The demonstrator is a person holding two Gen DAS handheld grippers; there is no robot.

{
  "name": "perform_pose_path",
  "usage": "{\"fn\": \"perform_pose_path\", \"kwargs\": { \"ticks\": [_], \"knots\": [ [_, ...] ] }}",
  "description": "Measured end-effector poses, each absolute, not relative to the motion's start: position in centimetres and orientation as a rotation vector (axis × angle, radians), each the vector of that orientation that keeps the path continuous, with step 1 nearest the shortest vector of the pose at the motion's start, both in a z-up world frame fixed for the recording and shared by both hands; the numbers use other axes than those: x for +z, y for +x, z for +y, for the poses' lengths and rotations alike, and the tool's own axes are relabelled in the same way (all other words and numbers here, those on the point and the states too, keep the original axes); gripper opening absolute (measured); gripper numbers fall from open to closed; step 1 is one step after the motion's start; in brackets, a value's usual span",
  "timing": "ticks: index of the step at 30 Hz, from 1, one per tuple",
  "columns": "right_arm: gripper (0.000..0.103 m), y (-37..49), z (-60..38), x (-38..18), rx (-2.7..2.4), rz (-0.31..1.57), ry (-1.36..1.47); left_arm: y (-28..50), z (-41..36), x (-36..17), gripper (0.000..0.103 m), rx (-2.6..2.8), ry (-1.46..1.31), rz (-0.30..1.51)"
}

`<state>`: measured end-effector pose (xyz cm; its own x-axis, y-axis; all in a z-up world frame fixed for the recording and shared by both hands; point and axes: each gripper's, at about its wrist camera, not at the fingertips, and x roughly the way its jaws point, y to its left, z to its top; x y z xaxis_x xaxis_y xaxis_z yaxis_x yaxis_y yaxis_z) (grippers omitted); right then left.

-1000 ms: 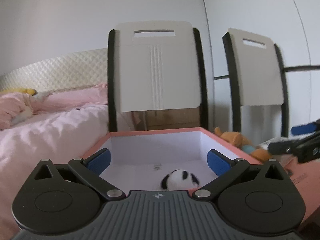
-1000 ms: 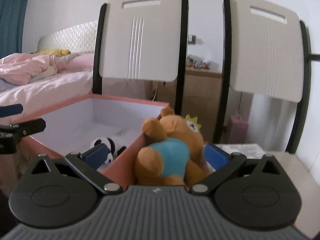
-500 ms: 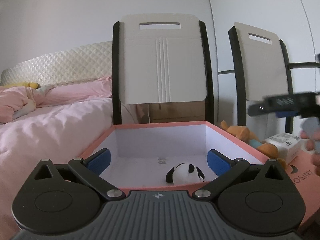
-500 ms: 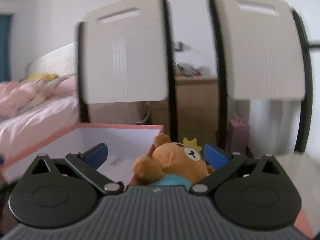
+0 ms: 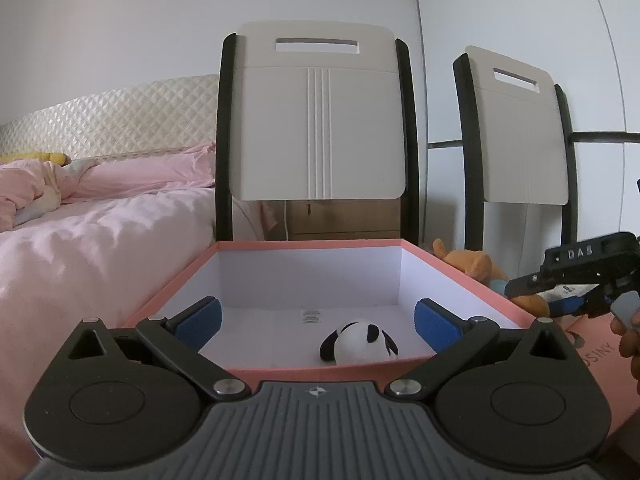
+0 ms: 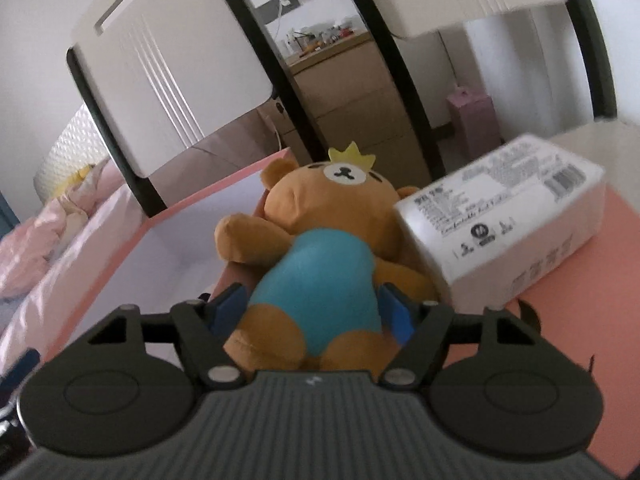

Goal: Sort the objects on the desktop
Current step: 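Close the right gripper on the teddy bear's blue shirt and lift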

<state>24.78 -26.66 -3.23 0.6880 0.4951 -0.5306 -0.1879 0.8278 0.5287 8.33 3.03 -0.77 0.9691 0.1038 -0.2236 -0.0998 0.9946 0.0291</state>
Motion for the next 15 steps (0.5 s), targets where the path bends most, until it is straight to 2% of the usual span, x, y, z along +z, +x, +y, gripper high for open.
{"fn": "perform_pose_path", "kwargs": {
  "ticks": [5,15],
  "knots": [
    [0.086,26.3,-27.4,-4.4,0.377,0.79,0.617,8.2,2.8,-0.7,0.103,0.095,0.02,0.223],
    [0.088,27.9,-27.1,-6.2,0.387,0.87,0.785,8.2,3.1,-0.8,0.103,0.081,0.0,0.227]
  ]
}}
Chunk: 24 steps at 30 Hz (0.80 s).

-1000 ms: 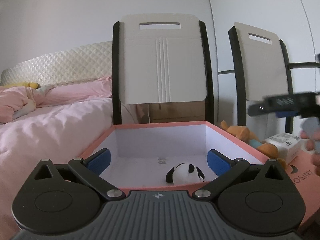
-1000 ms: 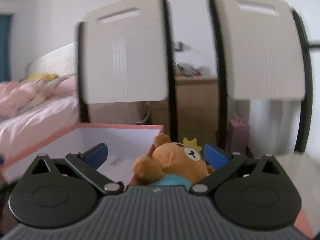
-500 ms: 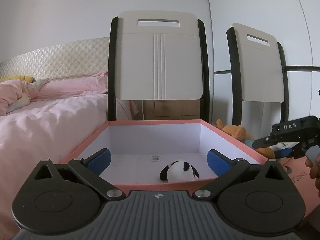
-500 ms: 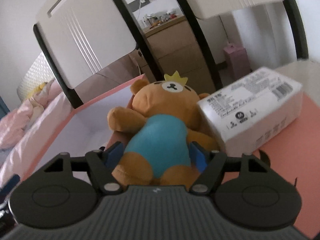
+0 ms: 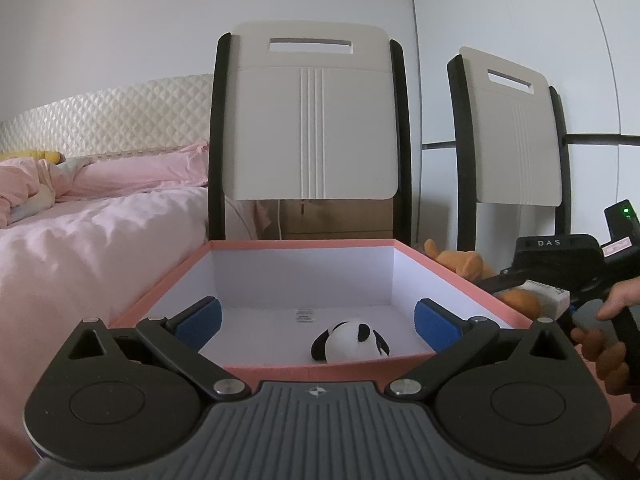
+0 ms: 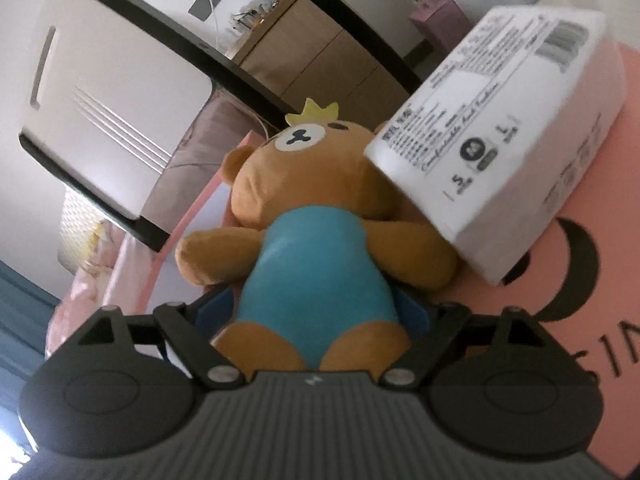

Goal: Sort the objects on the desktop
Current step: 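Close the right gripper on the teddy bear's blue shirt and lift, then carry the teddy bear with the right gripper over the box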

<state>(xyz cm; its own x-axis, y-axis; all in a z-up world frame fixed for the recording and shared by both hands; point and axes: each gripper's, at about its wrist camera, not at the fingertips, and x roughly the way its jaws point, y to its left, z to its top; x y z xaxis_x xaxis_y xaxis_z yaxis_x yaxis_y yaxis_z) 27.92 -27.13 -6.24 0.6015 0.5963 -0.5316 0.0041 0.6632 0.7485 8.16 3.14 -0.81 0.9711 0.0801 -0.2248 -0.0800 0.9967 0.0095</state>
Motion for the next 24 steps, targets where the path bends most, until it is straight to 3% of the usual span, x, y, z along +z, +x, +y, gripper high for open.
{"fn": "perform_pose_path", "kwargs": {
  "ticks": [3,5,10,24],
  "knots": [
    [0.089,28.1,-27.0,-6.3,0.39,0.872,0.792,8.1,3.1,-0.8,0.103,0.078,0.001,0.227],
    [0.078,28.2,-26.9,-6.3,0.388,0.877,0.787,8.1,3.0,-0.9,0.103,0.078,0.003,0.229],
    [0.065,27.7,-27.9,-6.1,0.402,0.861,0.791,8.1,2.9,-0.9,0.103,0.076,0.008,0.23],
    [0.064,24.5,-28.9,-0.7,0.47,0.628,0.637,8.3,2.7,-1.0,0.103,0.086,0.028,0.231]
  ]
}}
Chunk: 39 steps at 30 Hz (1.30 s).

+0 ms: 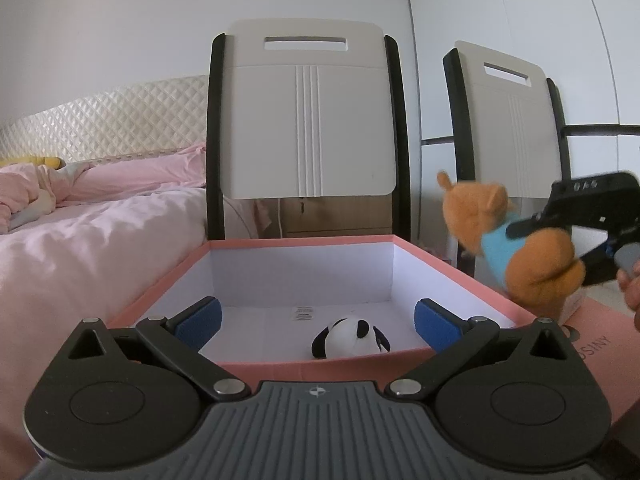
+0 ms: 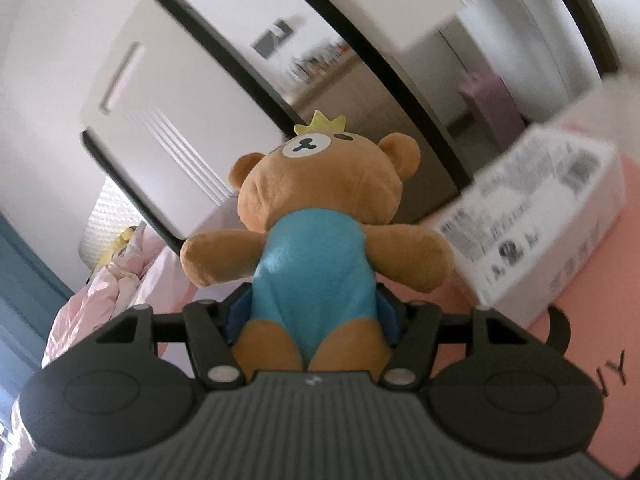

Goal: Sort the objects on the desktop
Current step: 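Carry the teddy bear with the right gripper over the box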

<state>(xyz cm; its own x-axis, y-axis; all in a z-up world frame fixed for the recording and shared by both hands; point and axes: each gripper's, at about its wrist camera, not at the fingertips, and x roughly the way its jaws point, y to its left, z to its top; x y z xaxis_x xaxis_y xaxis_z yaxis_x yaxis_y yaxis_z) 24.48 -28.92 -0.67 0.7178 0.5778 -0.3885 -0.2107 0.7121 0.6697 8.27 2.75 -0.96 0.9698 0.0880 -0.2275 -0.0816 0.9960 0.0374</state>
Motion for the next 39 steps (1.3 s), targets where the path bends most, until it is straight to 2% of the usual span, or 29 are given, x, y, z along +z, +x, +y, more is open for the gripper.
{"fn": "perform_pose_path", "kwargs": {
  "ticks": [13,28,39],
  "knots": [
    [0.064,22.7,-23.1,3.3,0.611,0.419,0.348,8.0,3.5,-0.6,0.103,0.133,0.01,0.208],
    [0.064,23.3,-16.7,0.3,0.753,0.541,0.191,7.9,4.3,-0.3,0.103,0.175,-0.024,0.204],
    [0.064,23.4,-14.8,0.7,0.777,0.518,0.193,7.9,4.6,0.0,0.103,0.21,-0.015,0.197]
  ]
}}
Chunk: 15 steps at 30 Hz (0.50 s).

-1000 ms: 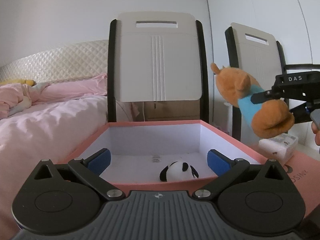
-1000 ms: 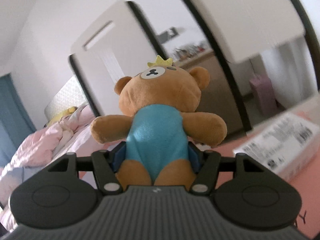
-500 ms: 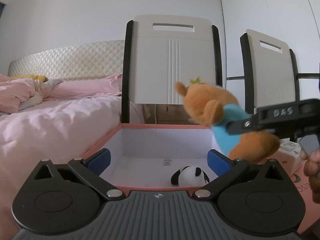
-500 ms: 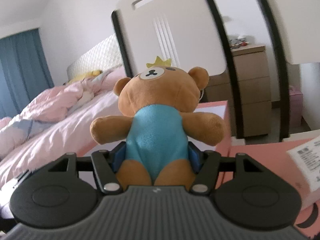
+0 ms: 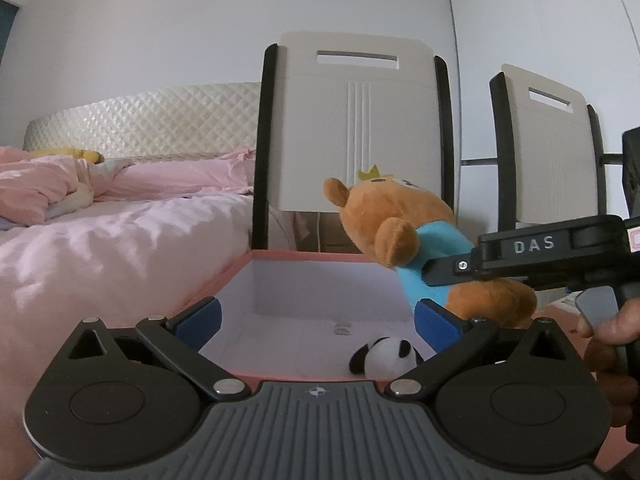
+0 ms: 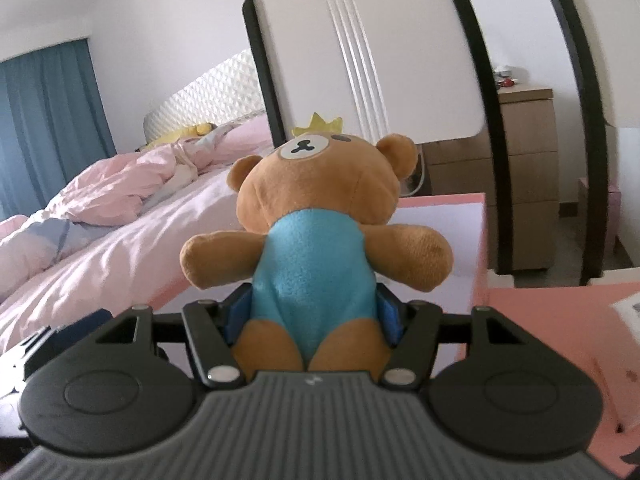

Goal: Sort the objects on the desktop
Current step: 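Carry the teddy bear with the right gripper over the box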

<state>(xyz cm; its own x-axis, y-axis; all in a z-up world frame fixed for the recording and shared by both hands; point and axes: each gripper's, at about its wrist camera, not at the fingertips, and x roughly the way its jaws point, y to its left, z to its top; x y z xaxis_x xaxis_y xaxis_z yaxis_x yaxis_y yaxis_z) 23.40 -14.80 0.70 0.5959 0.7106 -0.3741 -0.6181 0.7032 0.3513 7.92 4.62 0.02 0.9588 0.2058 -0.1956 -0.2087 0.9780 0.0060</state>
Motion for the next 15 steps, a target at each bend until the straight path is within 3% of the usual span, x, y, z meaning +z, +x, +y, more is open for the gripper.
{"fn": "perform_pose_path", "kwargs": {
  "ticks": [15],
  "knots": [
    [0.065,23.4,-8.2,-0.2,0.791,0.545,0.198,7.7,6.6,0.8,0.103,0.354,0.058,0.202]
  ]
}}
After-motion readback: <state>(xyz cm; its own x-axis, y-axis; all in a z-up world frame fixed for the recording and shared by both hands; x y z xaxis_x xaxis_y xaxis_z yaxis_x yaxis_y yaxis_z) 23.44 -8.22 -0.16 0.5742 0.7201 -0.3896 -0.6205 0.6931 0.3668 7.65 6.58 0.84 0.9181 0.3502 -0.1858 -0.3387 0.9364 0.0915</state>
